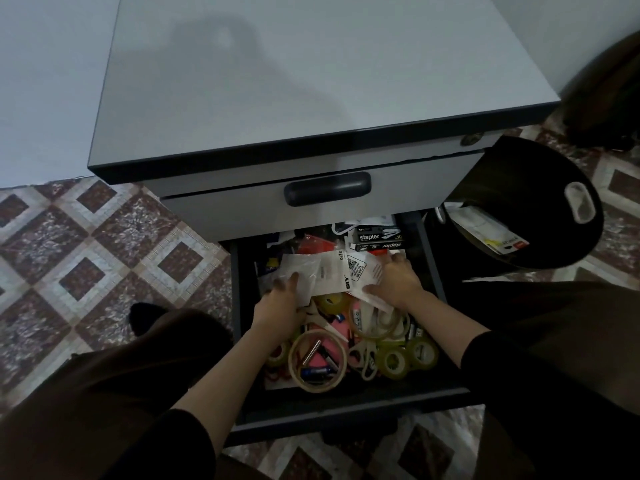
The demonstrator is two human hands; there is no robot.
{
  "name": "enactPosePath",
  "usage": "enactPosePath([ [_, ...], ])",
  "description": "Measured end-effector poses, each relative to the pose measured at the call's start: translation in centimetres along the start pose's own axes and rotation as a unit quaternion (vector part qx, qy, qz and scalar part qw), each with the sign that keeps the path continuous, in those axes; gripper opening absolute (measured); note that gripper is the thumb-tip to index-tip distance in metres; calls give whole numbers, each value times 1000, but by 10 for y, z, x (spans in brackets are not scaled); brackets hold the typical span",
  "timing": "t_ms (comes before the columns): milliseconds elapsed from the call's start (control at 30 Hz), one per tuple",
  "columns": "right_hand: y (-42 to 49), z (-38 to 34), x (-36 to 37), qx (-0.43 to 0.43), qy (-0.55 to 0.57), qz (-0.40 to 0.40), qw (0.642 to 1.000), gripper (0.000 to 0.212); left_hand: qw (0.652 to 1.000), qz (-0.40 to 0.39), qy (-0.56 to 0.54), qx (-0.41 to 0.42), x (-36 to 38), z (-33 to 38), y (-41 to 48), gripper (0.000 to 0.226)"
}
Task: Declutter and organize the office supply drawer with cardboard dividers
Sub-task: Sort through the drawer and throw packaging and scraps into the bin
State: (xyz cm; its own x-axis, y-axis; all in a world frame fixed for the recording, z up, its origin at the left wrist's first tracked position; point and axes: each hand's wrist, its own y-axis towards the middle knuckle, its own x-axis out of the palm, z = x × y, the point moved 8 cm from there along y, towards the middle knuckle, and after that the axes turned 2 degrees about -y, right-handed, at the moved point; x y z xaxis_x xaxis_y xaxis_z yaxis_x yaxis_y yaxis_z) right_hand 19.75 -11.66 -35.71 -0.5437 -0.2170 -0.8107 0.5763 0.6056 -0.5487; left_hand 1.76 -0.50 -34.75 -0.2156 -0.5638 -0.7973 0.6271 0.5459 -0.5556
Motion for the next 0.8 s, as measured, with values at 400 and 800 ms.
enactPosePath([
  [400,-12,10,1,77,296,-41,951,21,986,-26,138,88,-2,29,-33,52],
  [800,-16,19,14,115,434,-59,892,40,978,2,137,159,9,38,-59,77],
])
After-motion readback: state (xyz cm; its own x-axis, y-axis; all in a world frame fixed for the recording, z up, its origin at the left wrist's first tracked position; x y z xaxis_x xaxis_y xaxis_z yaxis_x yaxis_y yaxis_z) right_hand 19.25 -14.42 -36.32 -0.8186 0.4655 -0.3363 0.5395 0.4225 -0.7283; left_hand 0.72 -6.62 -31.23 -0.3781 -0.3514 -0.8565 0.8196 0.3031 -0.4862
